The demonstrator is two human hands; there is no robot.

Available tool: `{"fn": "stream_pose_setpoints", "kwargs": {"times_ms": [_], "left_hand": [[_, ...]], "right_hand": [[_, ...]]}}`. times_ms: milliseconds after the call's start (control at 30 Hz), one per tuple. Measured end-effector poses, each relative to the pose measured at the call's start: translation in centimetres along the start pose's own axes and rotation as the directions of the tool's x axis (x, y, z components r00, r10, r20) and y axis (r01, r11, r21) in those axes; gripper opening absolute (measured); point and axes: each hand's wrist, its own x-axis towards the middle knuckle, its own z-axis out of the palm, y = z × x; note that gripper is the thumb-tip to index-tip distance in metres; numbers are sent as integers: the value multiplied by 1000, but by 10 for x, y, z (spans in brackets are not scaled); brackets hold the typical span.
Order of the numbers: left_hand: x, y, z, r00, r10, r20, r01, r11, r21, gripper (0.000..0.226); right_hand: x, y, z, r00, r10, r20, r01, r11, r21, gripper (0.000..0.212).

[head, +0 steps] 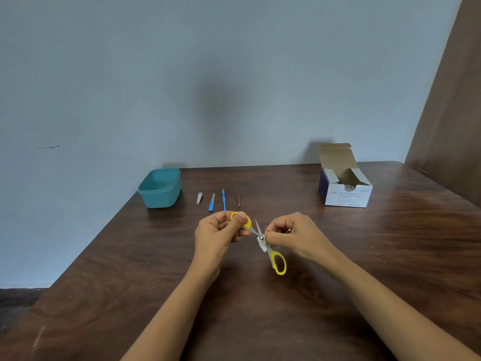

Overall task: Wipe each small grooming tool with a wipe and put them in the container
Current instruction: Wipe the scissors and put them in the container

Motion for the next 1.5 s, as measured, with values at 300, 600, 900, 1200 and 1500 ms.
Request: {"fn": "stream_pose_setpoints", "kwargs": {"times_ms": [300, 600, 900, 1200, 1500], "left_hand": [[1, 3, 5, 996, 73, -43, -74, 997, -14, 15], [2, 4, 4, 996, 61, -69, -65, 996, -63, 12], [1, -1, 7, 997, 55, -48, -58, 997, -57, 14], [3, 5, 2, 995, 56, -81, -64, 993, -98, 15], [2, 5, 4, 996, 52, -70, -59, 993, -102, 18]], "right_hand": [[0, 5, -4, 1000, 6, -2, -6, 998, 69, 7], [-2, 8, -13, 1000, 23, -8, -22, 999, 39, 9], [-2, 3, -6, 1000, -10, 18, 8, 996, 94, 10], [-2, 5, -14, 1000, -6, 3, 5, 997, 82, 11], [-1, 5, -13, 1000, 4, -2, -3, 981, 193, 8]]}}
